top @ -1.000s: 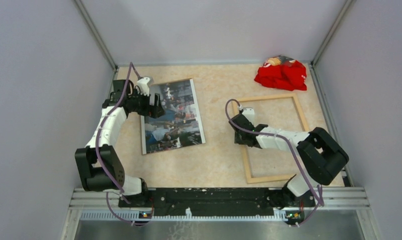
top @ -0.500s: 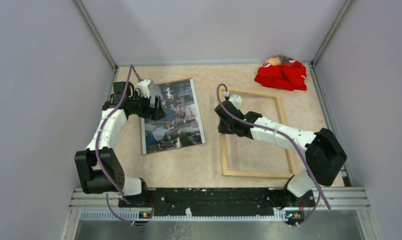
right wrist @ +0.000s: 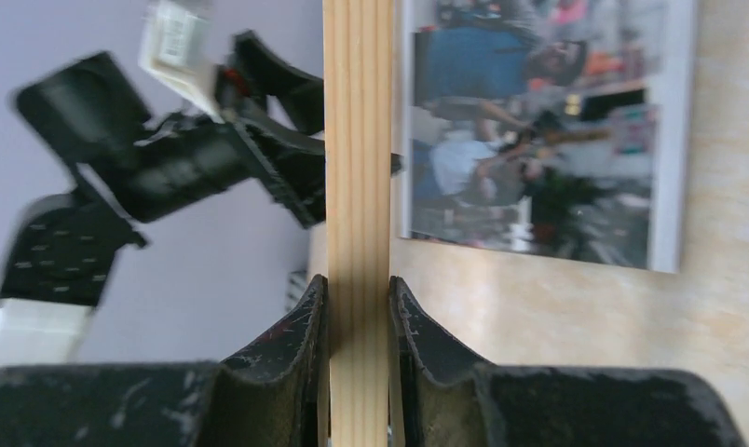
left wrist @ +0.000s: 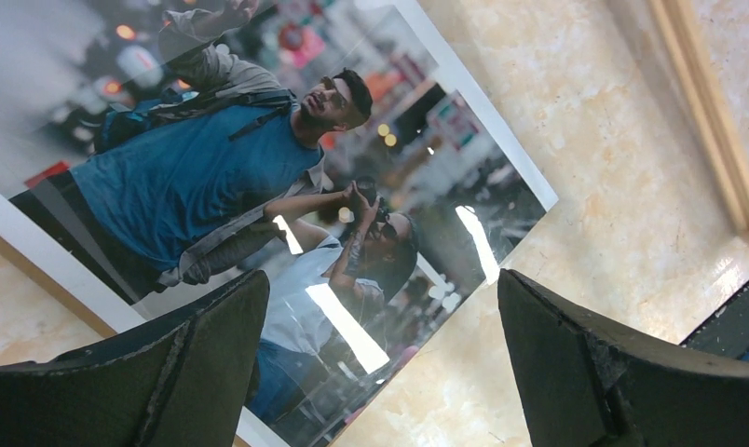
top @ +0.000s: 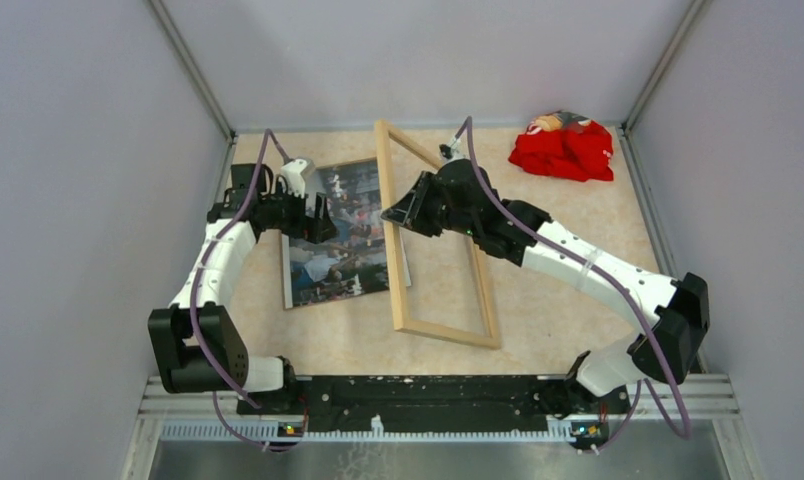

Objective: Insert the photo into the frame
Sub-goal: Turn over the photo frame at the center of the board.

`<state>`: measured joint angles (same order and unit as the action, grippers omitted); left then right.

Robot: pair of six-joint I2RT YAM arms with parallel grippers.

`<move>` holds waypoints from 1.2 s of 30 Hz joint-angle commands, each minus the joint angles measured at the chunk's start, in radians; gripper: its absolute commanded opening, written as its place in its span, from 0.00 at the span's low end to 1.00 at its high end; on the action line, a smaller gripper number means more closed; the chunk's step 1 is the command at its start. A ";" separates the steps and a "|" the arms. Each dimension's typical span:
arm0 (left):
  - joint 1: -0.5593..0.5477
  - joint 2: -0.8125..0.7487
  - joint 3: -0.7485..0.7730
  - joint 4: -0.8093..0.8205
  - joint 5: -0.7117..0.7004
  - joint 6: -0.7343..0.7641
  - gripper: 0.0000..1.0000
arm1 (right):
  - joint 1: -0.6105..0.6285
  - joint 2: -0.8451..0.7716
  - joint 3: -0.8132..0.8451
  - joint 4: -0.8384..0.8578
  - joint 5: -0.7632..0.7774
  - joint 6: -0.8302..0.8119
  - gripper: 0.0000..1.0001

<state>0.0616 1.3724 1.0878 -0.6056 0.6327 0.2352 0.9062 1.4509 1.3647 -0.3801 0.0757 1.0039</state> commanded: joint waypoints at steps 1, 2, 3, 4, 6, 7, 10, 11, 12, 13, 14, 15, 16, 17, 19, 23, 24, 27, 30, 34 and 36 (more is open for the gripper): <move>-0.014 -0.043 -0.004 -0.004 0.025 -0.006 0.99 | -0.021 -0.036 0.085 0.190 -0.150 0.131 0.00; -0.017 -0.047 -0.003 -0.004 0.025 -0.010 0.99 | -0.027 -0.034 0.081 0.218 -0.176 0.156 0.00; -0.020 -0.052 -0.001 -0.003 0.029 -0.013 0.99 | -0.033 -0.034 0.078 0.246 -0.202 0.179 0.00; -0.022 -0.058 0.002 -0.003 0.033 -0.016 0.99 | -0.038 -0.032 0.071 0.272 -0.217 0.199 0.00; -0.027 -0.069 0.007 -0.001 0.043 -0.023 0.99 | -0.051 -0.040 0.046 0.318 -0.243 0.239 0.00; -0.030 -0.075 0.010 0.001 0.046 -0.026 0.99 | -0.058 -0.047 0.028 0.347 -0.256 0.260 0.00; -0.040 -0.087 0.023 0.006 0.053 -0.036 0.99 | -0.089 -0.074 -0.055 0.450 -0.284 0.336 0.00; -0.044 -0.090 0.027 0.008 0.054 -0.039 0.99 | -0.103 -0.081 -0.081 0.480 -0.298 0.360 0.00; -0.050 -0.092 0.032 0.010 0.052 -0.043 0.99 | -0.118 -0.087 -0.110 0.510 -0.316 0.383 0.00; -0.056 -0.094 0.035 0.011 0.051 -0.047 0.99 | -0.135 -0.092 -0.135 0.535 -0.335 0.407 0.00; -0.057 -0.096 0.039 0.014 0.049 -0.052 0.99 | -0.149 -0.094 -0.156 0.556 -0.357 0.429 0.00; -0.083 -0.099 0.043 0.018 0.044 -0.058 0.99 | -0.165 -0.096 -0.176 0.572 -0.378 0.447 0.00; -0.103 -0.101 0.049 0.021 0.042 -0.063 0.99 | -0.177 -0.099 -0.192 0.584 -0.393 0.456 0.00; -0.119 -0.103 0.054 0.025 0.034 -0.069 0.99 | -0.190 -0.103 -0.208 0.591 -0.407 0.460 0.00; -0.159 -0.105 0.065 0.034 0.009 -0.081 0.99 | -0.212 -0.115 -0.239 0.599 -0.432 0.471 0.00; -0.234 -0.112 0.083 0.052 -0.041 -0.098 0.99 | -0.261 -0.159 -0.293 0.602 -0.465 0.482 0.00; -0.253 -0.115 0.078 0.072 -0.059 -0.106 0.99 | -0.272 -0.171 -0.303 0.598 -0.477 0.482 0.03; -0.296 -0.126 0.058 0.139 -0.080 -0.139 0.99 | -0.312 -0.214 -0.330 0.574 -0.504 0.466 0.28; -0.330 -0.133 0.061 0.188 -0.098 -0.152 0.99 | -0.352 -0.250 -0.348 0.517 -0.535 0.436 0.42; -0.378 -0.112 0.098 0.210 -0.127 -0.162 0.99 | -0.412 -0.288 -0.332 0.391 -0.577 0.348 0.57; -0.399 -0.087 0.117 0.204 -0.141 -0.166 0.99 | -0.437 -0.296 -0.293 0.271 -0.584 0.277 0.60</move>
<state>-0.3000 1.2705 1.1381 -0.4618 0.5327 0.1013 0.5121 1.1984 1.0153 0.0639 -0.4541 1.4002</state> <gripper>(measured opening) 0.987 0.579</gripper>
